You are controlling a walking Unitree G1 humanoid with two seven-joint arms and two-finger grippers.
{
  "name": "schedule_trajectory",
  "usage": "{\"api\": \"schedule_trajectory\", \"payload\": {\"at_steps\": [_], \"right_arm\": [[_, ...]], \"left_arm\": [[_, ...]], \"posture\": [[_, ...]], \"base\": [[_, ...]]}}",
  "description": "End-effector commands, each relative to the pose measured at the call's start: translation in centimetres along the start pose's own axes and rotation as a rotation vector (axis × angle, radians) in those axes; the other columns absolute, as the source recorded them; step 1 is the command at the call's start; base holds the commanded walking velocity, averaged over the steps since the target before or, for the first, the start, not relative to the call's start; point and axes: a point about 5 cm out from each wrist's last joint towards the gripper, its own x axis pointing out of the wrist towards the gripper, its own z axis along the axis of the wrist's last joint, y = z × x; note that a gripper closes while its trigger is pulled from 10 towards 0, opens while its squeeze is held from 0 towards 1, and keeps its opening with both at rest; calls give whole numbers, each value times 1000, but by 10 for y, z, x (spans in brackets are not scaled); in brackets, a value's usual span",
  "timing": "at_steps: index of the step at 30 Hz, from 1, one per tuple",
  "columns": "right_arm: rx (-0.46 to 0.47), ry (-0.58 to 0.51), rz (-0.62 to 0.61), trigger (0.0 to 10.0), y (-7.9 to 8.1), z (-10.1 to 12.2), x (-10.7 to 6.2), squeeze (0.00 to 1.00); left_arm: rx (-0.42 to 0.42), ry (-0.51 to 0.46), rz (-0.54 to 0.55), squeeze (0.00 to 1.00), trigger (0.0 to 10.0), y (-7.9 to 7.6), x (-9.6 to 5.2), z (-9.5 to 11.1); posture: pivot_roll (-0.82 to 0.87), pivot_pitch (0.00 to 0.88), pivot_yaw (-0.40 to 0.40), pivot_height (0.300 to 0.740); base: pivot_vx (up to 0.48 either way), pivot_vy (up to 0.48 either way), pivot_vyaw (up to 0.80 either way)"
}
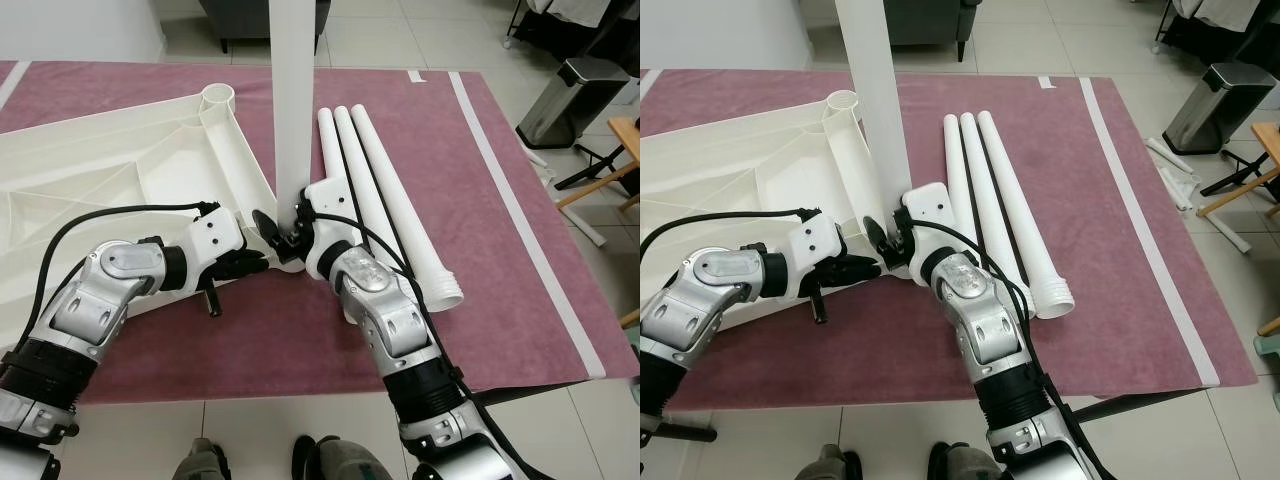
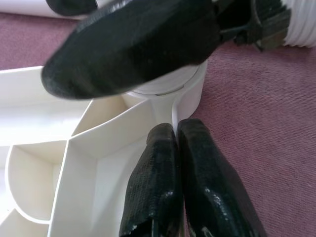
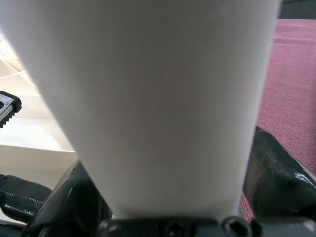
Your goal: Building children table
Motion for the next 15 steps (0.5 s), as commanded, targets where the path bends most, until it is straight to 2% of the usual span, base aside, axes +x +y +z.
{"api": "schedule_trajectory", "payload": {"at_steps": [1, 2, 4, 7, 10, 11, 15], "right_arm": [[13, 21, 70, 10000, 9, -2, 0, 0], [13, 21, 70, 10000, 9, -2, 0, 0], [8, 6, 176, 10000, 11, -1, -7, 0], [-1, 0, 206, 10000, 10, 0, -9, 0], [-78, -27, 303, 10000, -3, 8, -12, 0], [-78, -27, 303, 10000, -3, 8, -12, 0], [-161, -14, 393, 10000, -26, 14, -7, 0]], "left_arm": [[13, -25, -120, 0, 0, -21, 18, -1], [13, -25, -120, 0, 0, -21, 18, -1], [2, -13, -116, 0, 0, -23, 20, -6], [-3, -11, -116, 0, 0, -23, 20, -7], [-13, -7, -119, 0, 0, -25, 21, -9], [-13, -7, -119, 0, 0, -25, 21, -9], [-18, 2, -128, 0, 0, -25, 24, -14]], "posture": [[88, 182, -27, 740], [88, 182, -27, 740], [83, 185, -25, 740], [83, 185, -25, 740], [79, 184, -22, 740], [79, 184, -22, 740], [79, 180, -21, 740]], "base": [[0, 0, 0], [0, 0, 0], [0, 0, 0], [0, 0, 0], [0, 0, 0], [0, 0, 0], [0, 0, 0]]}}
